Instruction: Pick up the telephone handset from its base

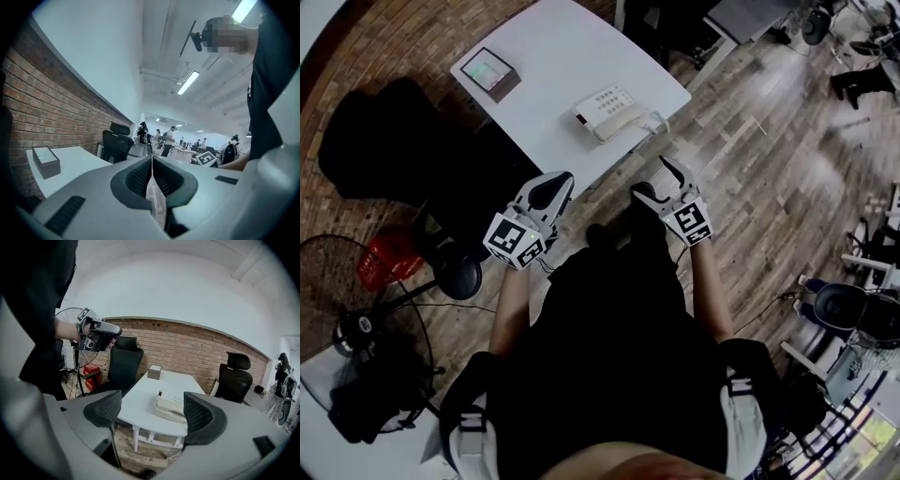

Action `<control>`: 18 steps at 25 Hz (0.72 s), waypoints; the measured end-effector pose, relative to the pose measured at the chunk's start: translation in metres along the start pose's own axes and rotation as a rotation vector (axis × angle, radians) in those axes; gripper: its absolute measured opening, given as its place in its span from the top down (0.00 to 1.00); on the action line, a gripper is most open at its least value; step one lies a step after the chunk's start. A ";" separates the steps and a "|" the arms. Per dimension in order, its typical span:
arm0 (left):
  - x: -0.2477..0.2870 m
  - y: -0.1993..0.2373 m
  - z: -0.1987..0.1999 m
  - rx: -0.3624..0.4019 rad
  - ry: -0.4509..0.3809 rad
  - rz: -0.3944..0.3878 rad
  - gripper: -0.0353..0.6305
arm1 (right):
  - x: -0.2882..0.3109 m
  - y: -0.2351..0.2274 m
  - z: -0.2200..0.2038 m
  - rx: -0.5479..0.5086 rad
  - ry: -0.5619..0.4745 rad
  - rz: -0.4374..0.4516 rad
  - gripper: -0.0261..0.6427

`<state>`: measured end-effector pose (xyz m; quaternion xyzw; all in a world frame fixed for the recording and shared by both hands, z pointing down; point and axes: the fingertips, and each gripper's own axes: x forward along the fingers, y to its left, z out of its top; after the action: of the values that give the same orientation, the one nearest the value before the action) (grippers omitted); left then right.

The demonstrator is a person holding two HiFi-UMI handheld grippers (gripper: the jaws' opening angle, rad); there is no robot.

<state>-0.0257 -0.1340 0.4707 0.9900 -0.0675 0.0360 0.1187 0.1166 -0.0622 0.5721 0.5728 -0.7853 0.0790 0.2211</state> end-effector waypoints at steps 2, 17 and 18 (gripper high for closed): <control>-0.002 0.007 0.000 -0.003 0.001 0.021 0.91 | 0.008 -0.003 0.004 -0.009 -0.003 0.018 0.36; 0.017 0.049 0.017 -0.026 -0.025 0.134 0.91 | 0.057 -0.050 0.028 -0.087 0.013 0.127 0.36; 0.018 0.052 0.019 -0.028 -0.028 0.141 0.91 | 0.060 -0.052 0.029 -0.095 0.017 0.136 0.37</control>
<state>-0.0140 -0.1908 0.4655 0.9814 -0.1394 0.0296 0.1286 0.1434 -0.1424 0.5661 0.5065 -0.8232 0.0613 0.2490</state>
